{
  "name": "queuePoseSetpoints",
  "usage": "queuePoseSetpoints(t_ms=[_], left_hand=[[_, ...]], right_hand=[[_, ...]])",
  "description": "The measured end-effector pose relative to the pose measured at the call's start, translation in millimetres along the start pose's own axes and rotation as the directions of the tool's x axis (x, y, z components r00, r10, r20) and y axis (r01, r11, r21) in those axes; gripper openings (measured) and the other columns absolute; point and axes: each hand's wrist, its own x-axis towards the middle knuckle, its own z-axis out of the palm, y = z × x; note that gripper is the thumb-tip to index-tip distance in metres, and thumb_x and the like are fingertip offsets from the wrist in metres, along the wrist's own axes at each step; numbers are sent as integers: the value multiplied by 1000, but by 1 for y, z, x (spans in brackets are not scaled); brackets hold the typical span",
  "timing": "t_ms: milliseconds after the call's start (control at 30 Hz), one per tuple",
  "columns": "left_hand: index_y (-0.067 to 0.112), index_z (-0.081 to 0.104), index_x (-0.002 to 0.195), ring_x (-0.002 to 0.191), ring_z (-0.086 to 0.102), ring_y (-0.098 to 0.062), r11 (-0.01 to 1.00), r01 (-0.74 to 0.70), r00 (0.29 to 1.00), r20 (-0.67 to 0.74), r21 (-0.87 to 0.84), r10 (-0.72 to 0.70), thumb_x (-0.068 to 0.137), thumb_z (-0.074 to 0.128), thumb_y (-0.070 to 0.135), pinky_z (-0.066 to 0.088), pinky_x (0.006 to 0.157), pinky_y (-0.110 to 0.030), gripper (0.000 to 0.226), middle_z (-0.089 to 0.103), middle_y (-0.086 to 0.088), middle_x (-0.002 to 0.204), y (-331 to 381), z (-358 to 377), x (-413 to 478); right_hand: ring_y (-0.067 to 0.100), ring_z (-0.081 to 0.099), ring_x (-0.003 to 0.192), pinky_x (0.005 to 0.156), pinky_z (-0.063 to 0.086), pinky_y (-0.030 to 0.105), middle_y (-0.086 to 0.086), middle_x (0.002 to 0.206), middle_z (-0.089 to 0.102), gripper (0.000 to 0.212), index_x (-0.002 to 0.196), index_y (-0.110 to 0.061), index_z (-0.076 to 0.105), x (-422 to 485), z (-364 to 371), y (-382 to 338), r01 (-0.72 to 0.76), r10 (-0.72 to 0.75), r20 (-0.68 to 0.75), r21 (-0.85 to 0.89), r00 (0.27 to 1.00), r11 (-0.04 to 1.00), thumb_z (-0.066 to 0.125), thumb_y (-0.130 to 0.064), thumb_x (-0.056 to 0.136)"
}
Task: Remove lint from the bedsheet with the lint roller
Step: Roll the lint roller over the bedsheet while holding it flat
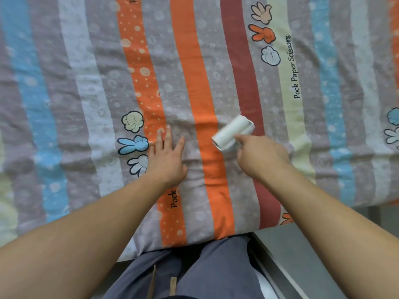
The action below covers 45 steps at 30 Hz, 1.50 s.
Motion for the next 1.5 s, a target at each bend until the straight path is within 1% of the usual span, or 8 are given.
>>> queuePoseSetpoints(t_ms=[167,267,567,767,900,1033,1167,1500], left_hand=[[28,0,162,153,-21,-37,999,27,998,49,-27,-26,97,48,35,4,124,-57,81,-24,-8,167,-26,1,6],[29,-1,162,151,-26,-39,1000,6,996,90,-19,-4,98,48,38,1,123,-60,81,-29,-9,165,-27,7,9],[29,-9,161,146,-34,-44,999,-24,994,104,24,21,98,46,38,-4,120,-66,83,-39,-15,159,-26,14,9],[31,-7,161,148,-31,-41,999,-39,995,97,18,37,98,46,37,-2,121,-64,83,-37,-12,161,-29,11,4],[26,5,162,153,-21,-33,998,-39,999,11,-41,39,98,47,34,5,125,-57,77,-25,-9,166,-35,6,1],[20,3,162,155,-16,-29,988,101,992,-68,-112,-109,97,49,37,7,126,-49,81,-19,-12,168,-55,-1,3],[18,-2,163,154,-18,-35,991,120,990,-61,-61,-124,97,46,42,6,125,-52,85,-22,-13,167,-60,5,7],[29,-20,158,148,-34,-36,988,154,988,10,-19,-154,95,36,70,-5,121,-65,94,-37,-11,161,-42,17,4]], right_hand=[[33,56,115,86,45,38,9,130,59,54,145,-43,34,50,19,-58,189,-184,-40,196,982,962,40,-23,95],[33,55,117,91,47,40,10,131,58,57,146,-41,33,51,41,-48,157,-159,-9,208,987,965,41,-22,93],[35,60,98,77,46,39,14,110,61,52,145,-42,34,-15,86,21,44,-52,88,92,995,995,39,-27,96],[27,61,102,79,52,37,3,117,65,46,130,-39,50,-38,56,35,-13,14,167,-12,986,1000,40,-22,89],[31,61,103,78,51,39,5,117,66,44,135,-40,47,-22,29,1,96,-96,0,120,995,988,40,-26,93],[40,59,101,80,49,43,15,116,55,62,151,-38,25,27,30,-57,291,-273,-108,234,956,928,41,-17,95],[40,57,94,71,40,41,16,111,48,77,155,-33,5,52,44,-80,344,-344,-18,99,939,934,39,-4,91],[35,60,100,71,41,36,13,115,57,63,152,-35,17,8,68,-7,267,-263,105,-25,959,963,36,-17,95]])
